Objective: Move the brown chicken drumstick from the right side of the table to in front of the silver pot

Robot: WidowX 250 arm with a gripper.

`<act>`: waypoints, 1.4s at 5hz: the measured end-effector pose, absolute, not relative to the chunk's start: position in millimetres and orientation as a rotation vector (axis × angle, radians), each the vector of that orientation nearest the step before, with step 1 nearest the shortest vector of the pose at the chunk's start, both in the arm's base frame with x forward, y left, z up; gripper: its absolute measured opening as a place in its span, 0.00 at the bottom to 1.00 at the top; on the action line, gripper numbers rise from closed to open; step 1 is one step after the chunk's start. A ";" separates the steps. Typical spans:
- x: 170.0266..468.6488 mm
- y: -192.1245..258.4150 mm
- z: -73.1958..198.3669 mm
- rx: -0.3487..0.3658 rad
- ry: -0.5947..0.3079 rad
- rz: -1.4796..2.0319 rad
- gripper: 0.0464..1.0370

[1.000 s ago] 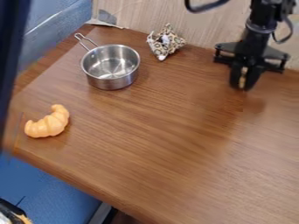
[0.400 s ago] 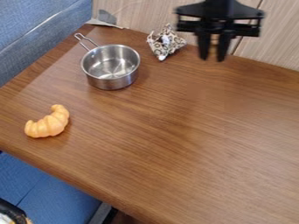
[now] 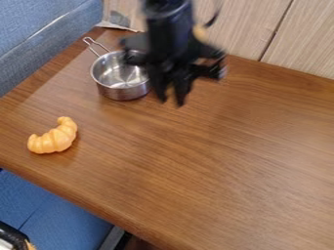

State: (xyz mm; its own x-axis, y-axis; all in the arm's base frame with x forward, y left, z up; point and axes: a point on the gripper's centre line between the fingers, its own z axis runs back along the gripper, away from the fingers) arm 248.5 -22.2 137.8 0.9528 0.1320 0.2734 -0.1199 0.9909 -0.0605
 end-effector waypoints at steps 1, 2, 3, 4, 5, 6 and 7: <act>223.7 -17.1 114.2 -0.013 -0.233 0.061 0.19; 214.5 -9.4 88.8 0.017 -0.177 0.023 0.19; 215.4 1.4 63.7 0.088 -0.119 0.015 0.19; 218.2 4.5 52.5 0.113 -0.102 0.006 0.19; 218.7 4.1 52.1 0.109 -0.100 -0.003 0.23; 220.2 6.9 53.9 0.117 -0.094 0.008 0.51; 223.8 11.4 57.6 0.119 -0.099 0.028 0.82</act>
State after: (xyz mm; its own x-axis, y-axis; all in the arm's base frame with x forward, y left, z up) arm 223.8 11.4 57.6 0.9948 0.0220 0.0999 -0.0338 0.9925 0.1173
